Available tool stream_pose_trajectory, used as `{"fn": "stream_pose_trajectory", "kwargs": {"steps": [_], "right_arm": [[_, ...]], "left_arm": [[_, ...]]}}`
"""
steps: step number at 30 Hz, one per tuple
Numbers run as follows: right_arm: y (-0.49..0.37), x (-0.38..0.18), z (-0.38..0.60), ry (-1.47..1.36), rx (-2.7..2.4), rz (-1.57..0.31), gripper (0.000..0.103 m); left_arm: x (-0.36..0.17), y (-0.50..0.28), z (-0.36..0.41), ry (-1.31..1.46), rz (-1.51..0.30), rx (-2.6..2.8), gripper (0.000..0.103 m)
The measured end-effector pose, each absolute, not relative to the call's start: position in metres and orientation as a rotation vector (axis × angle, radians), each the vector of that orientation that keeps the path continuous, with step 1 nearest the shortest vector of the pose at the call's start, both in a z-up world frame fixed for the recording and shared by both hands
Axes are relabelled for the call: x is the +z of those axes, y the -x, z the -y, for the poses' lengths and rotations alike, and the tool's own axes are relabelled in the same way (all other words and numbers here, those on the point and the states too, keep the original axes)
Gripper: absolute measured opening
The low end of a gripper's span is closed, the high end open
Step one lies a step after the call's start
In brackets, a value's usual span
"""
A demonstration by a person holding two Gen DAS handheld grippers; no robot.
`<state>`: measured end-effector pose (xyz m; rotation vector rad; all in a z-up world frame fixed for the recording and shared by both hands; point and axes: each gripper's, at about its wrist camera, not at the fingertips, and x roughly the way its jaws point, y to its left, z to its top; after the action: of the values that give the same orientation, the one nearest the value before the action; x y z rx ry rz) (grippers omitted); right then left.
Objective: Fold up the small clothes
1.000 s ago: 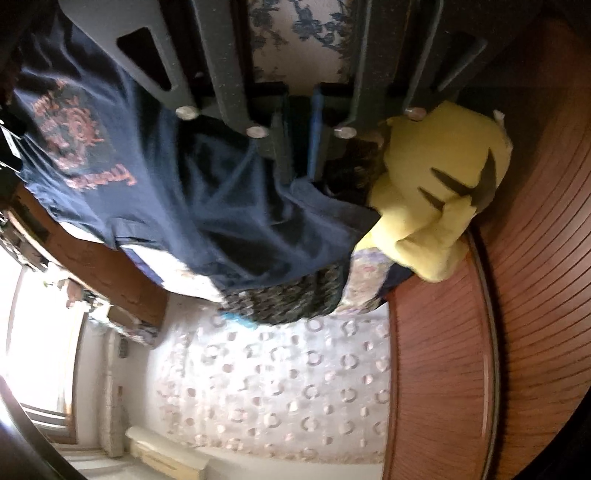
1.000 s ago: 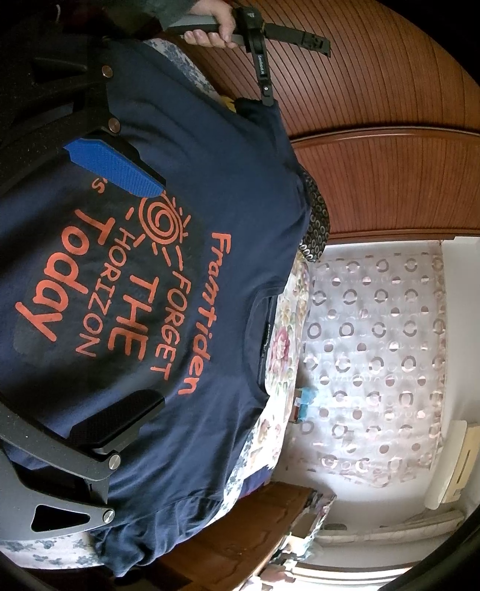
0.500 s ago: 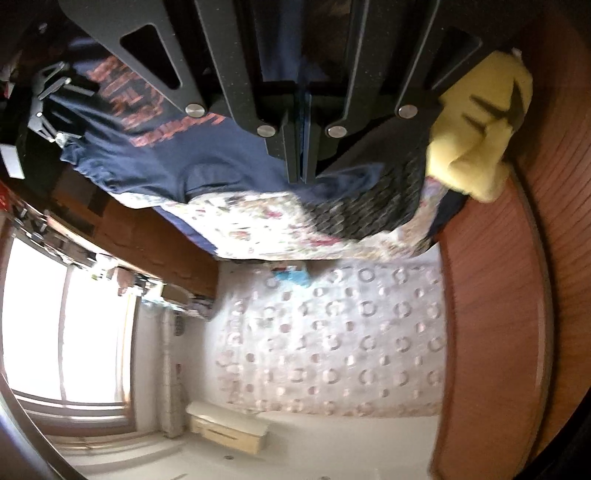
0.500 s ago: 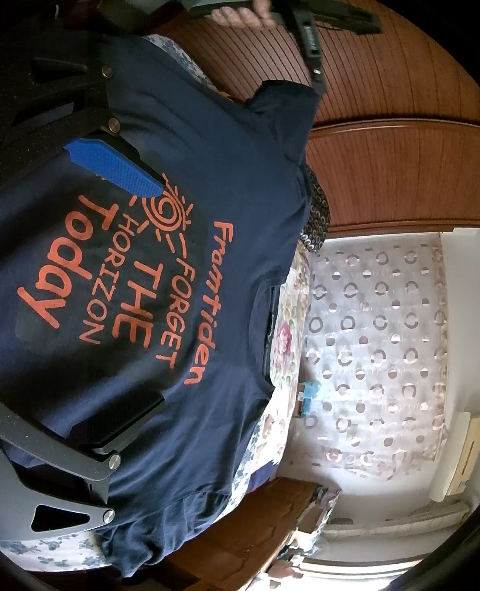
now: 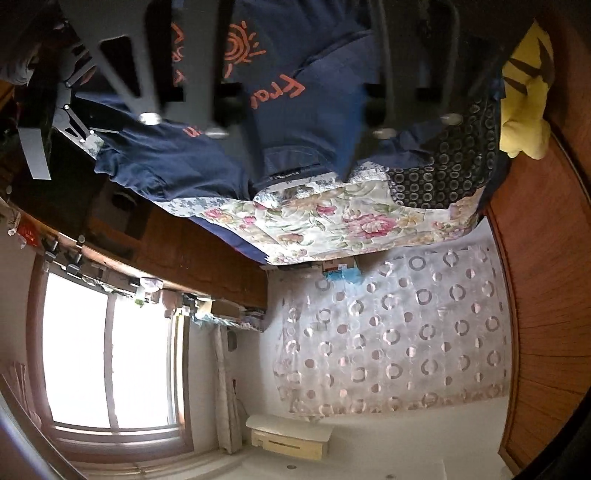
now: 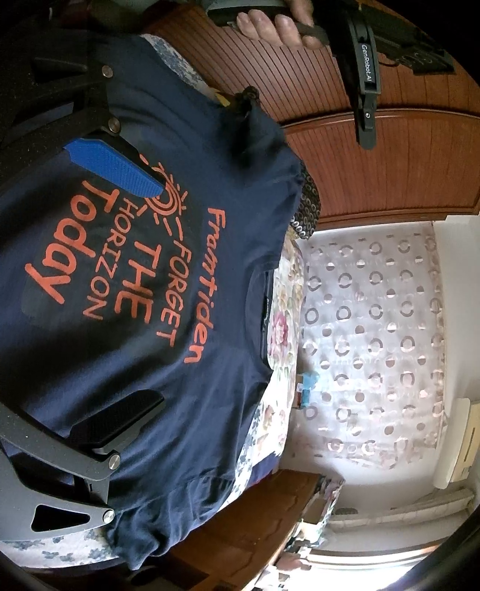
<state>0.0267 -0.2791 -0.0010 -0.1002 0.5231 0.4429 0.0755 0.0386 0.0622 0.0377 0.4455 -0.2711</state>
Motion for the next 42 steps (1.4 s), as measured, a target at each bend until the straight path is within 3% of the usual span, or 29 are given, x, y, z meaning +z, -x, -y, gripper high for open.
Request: {"fn": "stream_pose_trajectory", "kwargs": {"steps": [2, 5, 26, 27, 30, 39, 41, 42], "right_arm": [[-0.026, -0.002, 0.278, 0.098, 0.448, -0.526, 0.103], [-0.030, 0.000, 0.278, 0.089, 0.467, -0.537, 0.103], [-0.095, 0.035, 0.188, 0.203, 0.803, -0.496, 0.089], [-0.098, 0.035, 0.180, 0.208, 0.840, -0.492, 0.086], [-0.112, 0.030, 0.149, 0.227, 0.938, -0.533, 0.063], [-0.140, 0.013, 0.072, 0.308, 1.047, -0.605, 0.049], [-0.150, 0.007, 0.057, 0.360, 1.023, -0.624, 0.035], [-0.153, 0.004, 0.055, 0.378, 1.005, -0.627, 0.023]], "left_arm": [[0.060, -0.071, -0.043, -0.045, -0.444, -0.248, 0.064], [0.053, -0.064, -0.053, -0.045, -0.447, -0.213, 0.078], [-0.004, 0.000, -0.131, 0.051, -0.489, 0.023, 0.079], [-0.005, 0.003, -0.132, 0.051, -0.488, 0.030, 0.079], [-0.008, 0.009, -0.138, 0.060, -0.486, 0.041, 0.079], [-0.013, 0.016, -0.155, 0.089, -0.496, 0.065, 0.079], [-0.015, 0.015, -0.156, 0.090, -0.499, 0.065, 0.079], [-0.016, 0.016, -0.156, 0.090, -0.500, 0.065, 0.079]]}}
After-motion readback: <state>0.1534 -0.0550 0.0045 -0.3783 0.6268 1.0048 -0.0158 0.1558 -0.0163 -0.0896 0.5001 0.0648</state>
